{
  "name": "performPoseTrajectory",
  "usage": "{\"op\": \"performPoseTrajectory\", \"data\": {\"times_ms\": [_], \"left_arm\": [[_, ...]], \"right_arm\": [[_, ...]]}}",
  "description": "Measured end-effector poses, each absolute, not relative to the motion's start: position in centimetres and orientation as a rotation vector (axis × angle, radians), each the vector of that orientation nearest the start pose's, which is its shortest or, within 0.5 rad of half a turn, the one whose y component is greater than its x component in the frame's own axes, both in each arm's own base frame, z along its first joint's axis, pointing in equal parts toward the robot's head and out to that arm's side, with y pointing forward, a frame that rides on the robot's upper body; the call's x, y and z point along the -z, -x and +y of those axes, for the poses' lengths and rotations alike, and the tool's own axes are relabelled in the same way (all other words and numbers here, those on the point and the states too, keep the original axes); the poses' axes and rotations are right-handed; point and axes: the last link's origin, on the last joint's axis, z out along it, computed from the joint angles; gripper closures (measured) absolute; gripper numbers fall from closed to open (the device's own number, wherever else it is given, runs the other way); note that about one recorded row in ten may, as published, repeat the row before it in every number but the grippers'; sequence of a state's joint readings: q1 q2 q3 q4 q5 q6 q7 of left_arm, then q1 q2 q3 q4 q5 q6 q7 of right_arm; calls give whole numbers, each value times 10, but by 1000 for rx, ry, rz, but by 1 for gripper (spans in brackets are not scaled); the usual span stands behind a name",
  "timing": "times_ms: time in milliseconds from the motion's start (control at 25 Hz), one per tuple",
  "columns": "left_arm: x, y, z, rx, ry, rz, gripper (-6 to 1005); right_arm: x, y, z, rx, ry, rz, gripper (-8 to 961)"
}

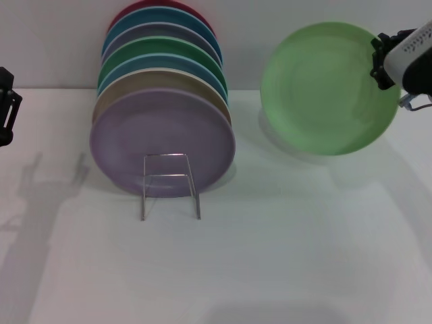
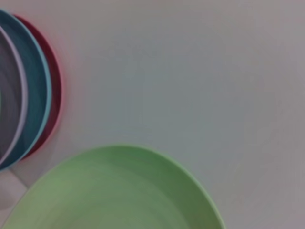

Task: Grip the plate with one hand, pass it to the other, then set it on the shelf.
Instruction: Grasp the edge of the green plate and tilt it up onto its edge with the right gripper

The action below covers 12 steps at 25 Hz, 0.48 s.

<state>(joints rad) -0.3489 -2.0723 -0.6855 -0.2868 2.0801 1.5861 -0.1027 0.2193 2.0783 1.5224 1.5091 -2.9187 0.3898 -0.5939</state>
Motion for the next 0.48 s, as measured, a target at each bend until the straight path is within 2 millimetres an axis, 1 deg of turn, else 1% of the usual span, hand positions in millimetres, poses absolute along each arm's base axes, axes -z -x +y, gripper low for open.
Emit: {"op": "performPoseTrajectory", "data": {"times_ms": [40, 160, 240, 480], "left_arm": [[-15, 290, 294, 1035, 1366, -309, 208], [-15, 289, 295, 1036, 1367, -308, 209], [-15, 289, 295, 1037, 1367, -308, 209], [-15, 288, 295, 1039, 1366, -308, 210]], "right_arm": [[-52, -200, 389, 5, 1866, 162, 931], [-50, -204, 387, -27, 1838, 143, 931], [-47, -211, 383, -80, 1793, 116, 931], [-39, -220, 378, -147, 1750, 98, 931]]}}
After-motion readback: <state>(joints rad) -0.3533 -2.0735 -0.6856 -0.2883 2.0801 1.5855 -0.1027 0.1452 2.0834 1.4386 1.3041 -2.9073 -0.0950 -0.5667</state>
